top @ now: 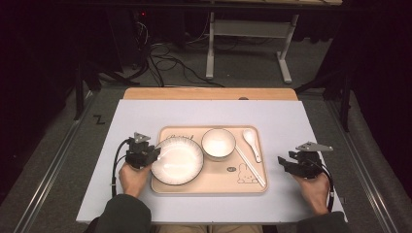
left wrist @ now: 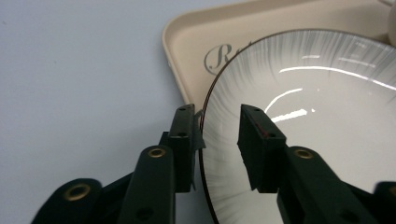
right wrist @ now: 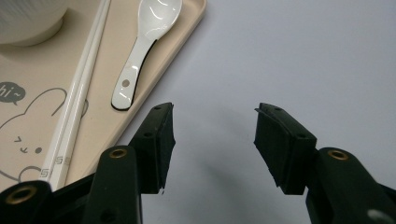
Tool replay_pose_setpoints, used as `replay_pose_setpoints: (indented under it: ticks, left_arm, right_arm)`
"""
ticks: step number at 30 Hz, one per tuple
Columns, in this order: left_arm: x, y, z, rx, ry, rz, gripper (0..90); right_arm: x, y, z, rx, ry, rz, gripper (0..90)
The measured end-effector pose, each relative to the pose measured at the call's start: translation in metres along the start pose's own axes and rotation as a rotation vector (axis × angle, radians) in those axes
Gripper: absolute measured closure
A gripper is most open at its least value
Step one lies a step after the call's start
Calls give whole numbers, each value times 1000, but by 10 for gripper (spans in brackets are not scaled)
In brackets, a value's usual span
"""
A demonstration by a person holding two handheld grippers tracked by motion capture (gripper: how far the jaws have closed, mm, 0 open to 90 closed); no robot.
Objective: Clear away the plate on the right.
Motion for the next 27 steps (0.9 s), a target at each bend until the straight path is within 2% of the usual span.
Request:
replay_pose_setpoints:
  ticks: [4, 9, 11, 13, 15, 22, 24, 27]
  left_arm:
    - [4, 2, -3, -12, 4, -15, 551]
    - [14, 4, -11, -22, -21, -32, 450]
    - [26, 4, -17, -33, -33, -43, 410]
    - [33, 1, -21, -61, -41, -46, 400]
    - [40, -1, -25, -68, -61, -40, 390]
    - [55, -9, -38, -94, -101, -15, 370]
    - [59, -11, -38, -99, -111, -4, 354]
    - [63, -12, -36, -97, -116, -21, 345]
  right_arm:
    - [1, -1, 1, -3, 11, 15, 500]
    - [3, -1, 4, 2, 14, 17, 510]
    - [7, -1, 6, 2, 27, 10, 510]
    - [9, 0, 8, -6, 47, 4, 510]
    - [10, 1, 12, -28, 84, -2, 507]
    - [18, 7, 26, 13, 117, -11, 502]
    - [20, 5, 28, 11, 136, -3, 497]
    - [22, 2, 30, 13, 166, 13, 493]
Point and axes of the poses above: each handheld gripper's, and its own axes: x roughly backward along the jaws, y roughly out of its top, z roughly to its left, the point moved 8 cm from there along -x, roughly forward along the jaws, and after that the axes turned 4 degrees about z, right-handed, at the moved point
